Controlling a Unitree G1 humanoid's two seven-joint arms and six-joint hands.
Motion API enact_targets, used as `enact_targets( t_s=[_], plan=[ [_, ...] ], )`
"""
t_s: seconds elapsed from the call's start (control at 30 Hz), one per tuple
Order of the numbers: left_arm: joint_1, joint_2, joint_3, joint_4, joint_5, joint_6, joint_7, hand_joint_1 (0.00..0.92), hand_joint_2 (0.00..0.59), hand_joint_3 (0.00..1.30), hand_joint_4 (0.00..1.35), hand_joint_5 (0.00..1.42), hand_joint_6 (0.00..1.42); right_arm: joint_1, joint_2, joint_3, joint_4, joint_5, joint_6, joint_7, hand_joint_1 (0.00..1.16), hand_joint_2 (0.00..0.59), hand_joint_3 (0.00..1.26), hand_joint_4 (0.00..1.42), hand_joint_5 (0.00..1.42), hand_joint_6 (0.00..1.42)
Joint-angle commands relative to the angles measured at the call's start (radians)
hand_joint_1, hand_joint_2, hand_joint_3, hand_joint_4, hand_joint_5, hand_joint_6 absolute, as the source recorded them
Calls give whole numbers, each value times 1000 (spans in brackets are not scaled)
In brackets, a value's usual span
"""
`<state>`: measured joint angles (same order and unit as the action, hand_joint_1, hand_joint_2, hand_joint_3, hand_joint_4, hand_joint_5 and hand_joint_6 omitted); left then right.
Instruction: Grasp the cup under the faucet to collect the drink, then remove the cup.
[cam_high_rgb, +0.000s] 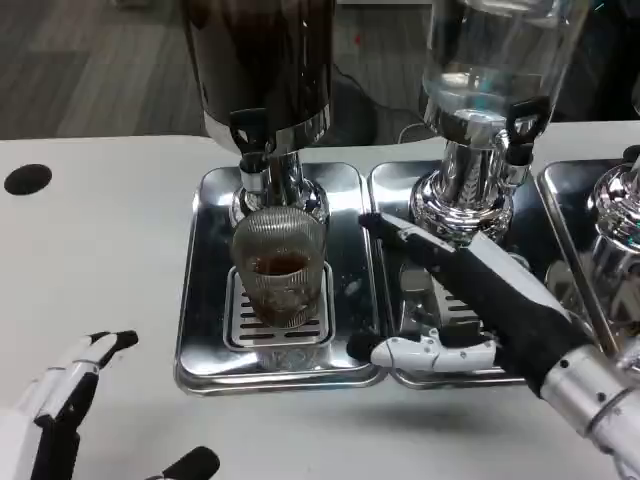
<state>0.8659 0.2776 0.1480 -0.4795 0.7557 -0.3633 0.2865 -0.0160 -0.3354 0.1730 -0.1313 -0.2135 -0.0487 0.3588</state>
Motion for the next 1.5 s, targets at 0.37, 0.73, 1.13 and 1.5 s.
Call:
enact_targets(
  t_s=[0.37, 0.73, 1.13, 1.5],
  plan=[
    [68, -15, 42, 45, -22, -88, 37, 0, 64, 246, 174, 298, 587, -123, 135, 78, -6, -152, 169, -122, 666, 84, 39, 67, 61, 0],
    [119, -23, 100, 98, -61, -173, 72, 0, 72, 246, 174, 298, 579, -215, 222, 130, 83, -217, 253, -202, 665, 85, 27, 60, 48, 0],
    [135, -31, 144, 126, -90, -239, 63, 2, 72, 251, 176, 298, 577, -258, 268, 161, 193, -234, 256, -254, 655, 88, 26, 44, 37, 0],
    [118, -25, 166, 136, -120, -250, 42, 6, 78, 275, 205, 307, 577, -269, 275, 185, 222, -238, 261, -261, 652, 81, 21, 34, 26, 0]
  ],
)
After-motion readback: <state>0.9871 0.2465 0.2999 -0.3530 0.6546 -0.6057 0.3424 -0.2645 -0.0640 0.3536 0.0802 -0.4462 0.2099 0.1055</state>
